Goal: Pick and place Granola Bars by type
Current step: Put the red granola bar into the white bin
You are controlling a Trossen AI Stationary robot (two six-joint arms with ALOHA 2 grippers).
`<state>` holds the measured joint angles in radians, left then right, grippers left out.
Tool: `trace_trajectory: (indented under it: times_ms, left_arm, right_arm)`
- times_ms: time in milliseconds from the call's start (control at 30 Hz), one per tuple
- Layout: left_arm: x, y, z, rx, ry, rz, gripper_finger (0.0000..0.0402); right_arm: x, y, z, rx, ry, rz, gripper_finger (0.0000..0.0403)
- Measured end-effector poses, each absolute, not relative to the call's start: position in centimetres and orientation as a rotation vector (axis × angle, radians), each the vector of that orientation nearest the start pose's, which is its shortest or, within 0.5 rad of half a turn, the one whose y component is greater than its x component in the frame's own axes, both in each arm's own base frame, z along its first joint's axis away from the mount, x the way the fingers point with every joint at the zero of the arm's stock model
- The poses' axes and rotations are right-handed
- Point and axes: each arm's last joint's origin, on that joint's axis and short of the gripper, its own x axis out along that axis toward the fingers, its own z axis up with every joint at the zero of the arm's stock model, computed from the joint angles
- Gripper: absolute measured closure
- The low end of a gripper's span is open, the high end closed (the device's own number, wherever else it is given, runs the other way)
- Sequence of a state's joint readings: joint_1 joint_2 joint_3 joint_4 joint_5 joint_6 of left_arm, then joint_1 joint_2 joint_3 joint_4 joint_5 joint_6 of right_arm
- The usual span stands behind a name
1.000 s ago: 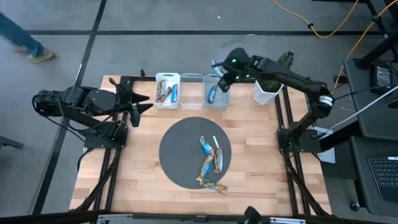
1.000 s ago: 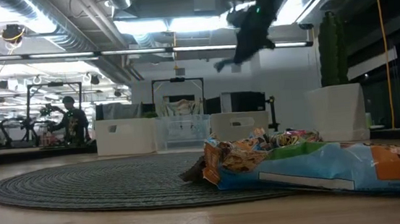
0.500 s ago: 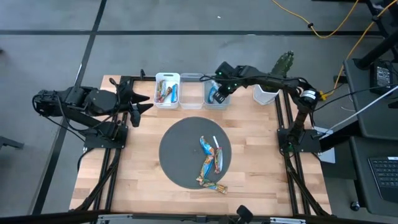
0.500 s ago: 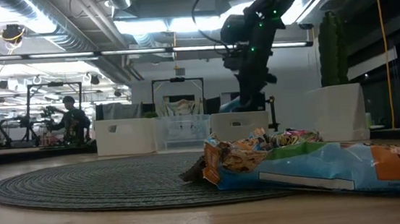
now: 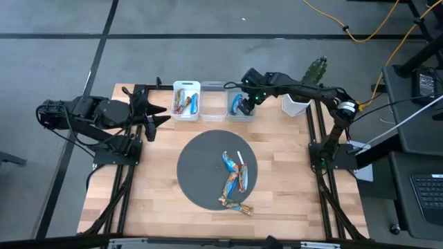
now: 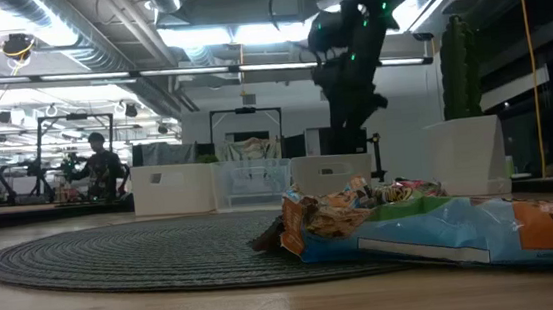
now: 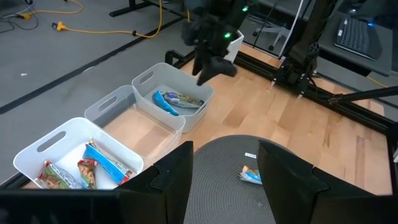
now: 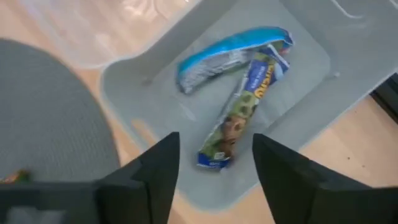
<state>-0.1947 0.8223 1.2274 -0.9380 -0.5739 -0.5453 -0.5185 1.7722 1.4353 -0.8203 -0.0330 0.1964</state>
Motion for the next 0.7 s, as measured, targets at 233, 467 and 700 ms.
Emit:
trace_trajectory:
  times_ms: [233,467,700]
  left_arm:
    - [12.2,-0.9,40.2,-0.328,0.392,0.466,0.0233]
    - [12.2,-0.9,40.1,-0.317,0.395,0.464,0.0233]
    - [12.2,-0.9,40.1,-0.318,0.396,0.462,0.0233]
  right_arm:
    - [30.9,-10.2,30.2,0.328,1.031,-0.339,0.0200]
    - [29.1,-1.1,34.7,0.119,0.906,-0.110,0.0221]
    - [27.3,4.9,35.6,-0.043,0.911,0.331,0.0226]
